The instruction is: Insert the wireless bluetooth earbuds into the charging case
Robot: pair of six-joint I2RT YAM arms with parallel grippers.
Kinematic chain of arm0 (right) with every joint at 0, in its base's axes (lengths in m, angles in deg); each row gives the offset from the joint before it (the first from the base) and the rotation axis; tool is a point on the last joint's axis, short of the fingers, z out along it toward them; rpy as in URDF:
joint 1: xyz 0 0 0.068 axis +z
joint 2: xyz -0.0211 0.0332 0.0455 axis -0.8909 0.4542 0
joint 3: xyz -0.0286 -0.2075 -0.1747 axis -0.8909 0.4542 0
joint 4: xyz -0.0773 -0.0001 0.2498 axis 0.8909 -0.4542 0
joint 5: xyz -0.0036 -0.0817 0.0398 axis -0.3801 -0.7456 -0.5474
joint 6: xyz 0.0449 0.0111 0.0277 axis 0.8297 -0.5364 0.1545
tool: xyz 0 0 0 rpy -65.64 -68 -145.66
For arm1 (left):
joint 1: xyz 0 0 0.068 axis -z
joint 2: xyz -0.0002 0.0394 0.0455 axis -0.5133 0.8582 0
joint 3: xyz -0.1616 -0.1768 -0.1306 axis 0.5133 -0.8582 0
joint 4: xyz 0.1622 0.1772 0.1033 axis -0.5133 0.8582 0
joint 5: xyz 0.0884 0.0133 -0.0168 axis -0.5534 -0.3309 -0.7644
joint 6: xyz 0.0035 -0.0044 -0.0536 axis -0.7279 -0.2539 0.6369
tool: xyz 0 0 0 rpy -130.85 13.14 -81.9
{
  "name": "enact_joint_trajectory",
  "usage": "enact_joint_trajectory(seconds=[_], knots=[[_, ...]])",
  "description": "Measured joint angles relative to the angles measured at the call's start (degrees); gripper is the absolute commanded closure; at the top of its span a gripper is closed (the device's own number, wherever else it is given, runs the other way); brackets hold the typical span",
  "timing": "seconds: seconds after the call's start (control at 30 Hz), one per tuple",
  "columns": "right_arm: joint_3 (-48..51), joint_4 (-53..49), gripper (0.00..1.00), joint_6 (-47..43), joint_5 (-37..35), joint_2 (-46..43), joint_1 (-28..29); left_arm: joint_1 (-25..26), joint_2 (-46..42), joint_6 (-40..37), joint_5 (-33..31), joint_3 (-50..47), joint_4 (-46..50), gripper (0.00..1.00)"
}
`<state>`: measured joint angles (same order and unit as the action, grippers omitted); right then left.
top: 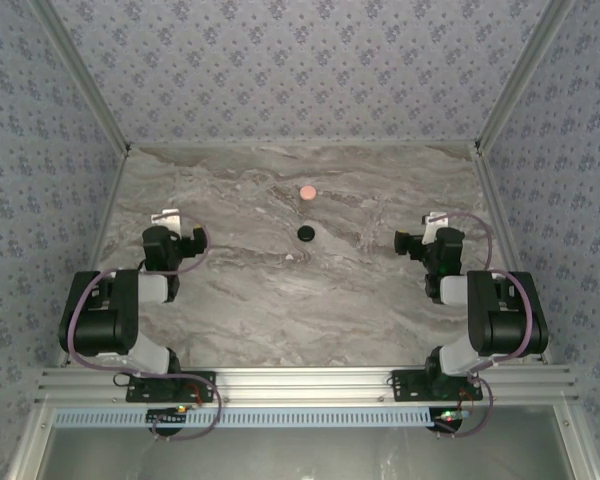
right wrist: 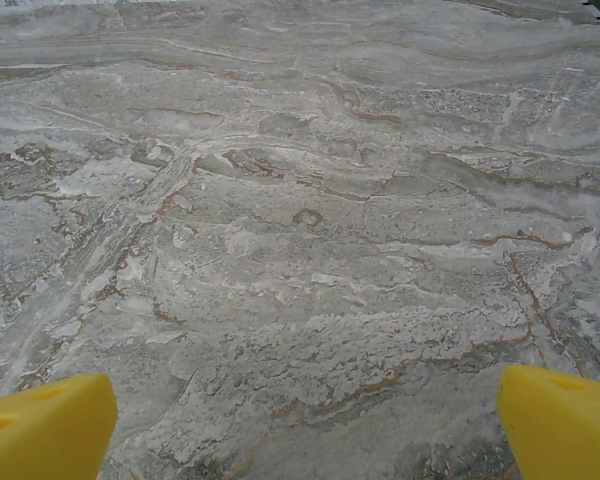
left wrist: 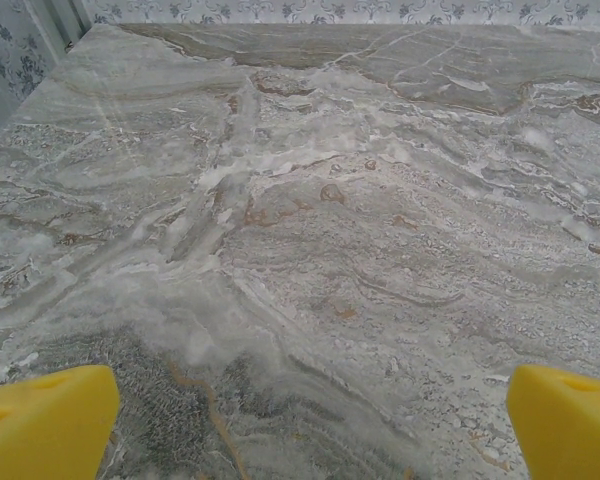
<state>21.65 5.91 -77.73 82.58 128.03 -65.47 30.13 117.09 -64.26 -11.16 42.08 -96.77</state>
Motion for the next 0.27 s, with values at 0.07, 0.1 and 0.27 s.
enact_joint_trajectory(seconds=[0.07,0.1,0.27], knots=[[0.0,0.0,0.0,0.0,0.0,0.0,0.0,0.0,0.0,0.0,0.0,0.0,0.0,0.01],[0.0,0.0,0.0,0.0,0.0,0.0,0.0,0.0,0.0,0.0,0.0,0.0,0.1,0.01],[0.0,0.0,0.0,0.0,0.0,0.0,0.0,0.0,0.0,0.0,0.0,0.0,0.2,0.01]])
